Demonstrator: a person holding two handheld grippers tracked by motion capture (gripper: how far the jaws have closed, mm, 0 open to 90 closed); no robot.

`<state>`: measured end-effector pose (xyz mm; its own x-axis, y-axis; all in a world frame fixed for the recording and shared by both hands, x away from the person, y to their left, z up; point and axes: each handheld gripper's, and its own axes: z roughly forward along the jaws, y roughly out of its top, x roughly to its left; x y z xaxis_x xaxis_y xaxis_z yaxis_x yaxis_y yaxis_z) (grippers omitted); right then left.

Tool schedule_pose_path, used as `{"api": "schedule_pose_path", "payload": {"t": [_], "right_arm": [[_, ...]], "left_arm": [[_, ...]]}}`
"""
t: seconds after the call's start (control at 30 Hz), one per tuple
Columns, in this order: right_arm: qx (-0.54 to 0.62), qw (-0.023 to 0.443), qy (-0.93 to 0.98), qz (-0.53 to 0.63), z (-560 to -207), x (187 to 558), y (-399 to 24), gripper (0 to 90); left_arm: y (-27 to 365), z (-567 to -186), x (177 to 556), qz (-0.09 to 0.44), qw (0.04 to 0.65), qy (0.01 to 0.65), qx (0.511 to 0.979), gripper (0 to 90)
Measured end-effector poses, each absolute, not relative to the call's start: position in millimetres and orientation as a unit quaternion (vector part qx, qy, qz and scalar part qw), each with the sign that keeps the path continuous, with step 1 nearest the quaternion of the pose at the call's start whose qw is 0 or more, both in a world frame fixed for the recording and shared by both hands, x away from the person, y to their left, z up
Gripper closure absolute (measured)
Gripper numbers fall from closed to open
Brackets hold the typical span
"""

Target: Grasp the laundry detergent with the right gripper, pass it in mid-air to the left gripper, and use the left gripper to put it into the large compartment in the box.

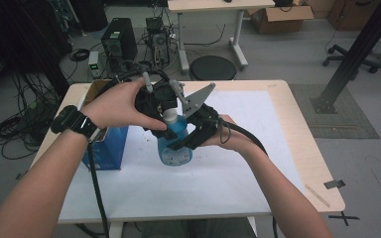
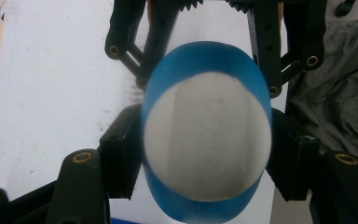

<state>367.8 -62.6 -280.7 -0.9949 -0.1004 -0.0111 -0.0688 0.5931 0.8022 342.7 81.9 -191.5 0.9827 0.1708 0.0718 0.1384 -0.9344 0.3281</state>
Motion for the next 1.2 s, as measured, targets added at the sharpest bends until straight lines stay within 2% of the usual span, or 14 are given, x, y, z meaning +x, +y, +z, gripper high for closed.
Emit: {"api": "schedule_pose_path", "payload": {"t": [0.37, 0.4, 0.43, 0.53, 0.7, 0.9, 0.93, 0.97, 1.13, 1.2], "right_arm": [[0.044, 0.024, -0.89, -0.454, -281, 370, -64, 41.2], [0.04, 0.023, -0.885, -0.464, -281, 370, -65, 28.8], [0.04, 0.023, -0.885, -0.464, -281, 370, -65, 28.8], [0.014, 0.016, -0.884, -0.467, -284, 374, -71, 10.9], [0.007, 0.009, -0.894, -0.449, -285, 379, -83, 5.0], [0.003, -0.029, -0.932, -0.362, -290, 383, -106, 5.5], [-0.003, -0.037, -0.943, -0.332, -292, 384, -115, 6.0], [-0.003, -0.037, -0.943, -0.332, -292, 384, -115, 6.0], [-0.014, -0.04, -0.963, -0.268, -302, 390, -141, 6.4], [-0.022, -0.041, -0.971, -0.236, -307, 392, -151, 6.1]], "left_arm": [[80, -188, 344, 0.047, 0.163, 0.089, 0.982, 37.9], [81, -185, 345, 0.043, 0.163, 0.099, 0.981, 37.9], [81, -185, 345, 0.043, 0.163, 0.099, 0.981, 38.0], [85, -175, 346, 0.04, 0.158, 0.122, 0.979, 38.0], [91, -166, 349, 0.051, 0.14, 0.161, 0.976, 38.0], [109, -151, 357, 0.078, 0.115, 0.237, 0.962, 38.1], [116, -144, 360, 0.089, 0.115, 0.271, 0.952, 38.1], [116, -144, 360, 0.089, 0.115, 0.271, 0.952, 38.1], [142, -124, 369, 0.108, 0.132, 0.372, 0.912, 38.1], [149, -119, 370, 0.113, 0.138, 0.395, 0.901, 38.1]]}}
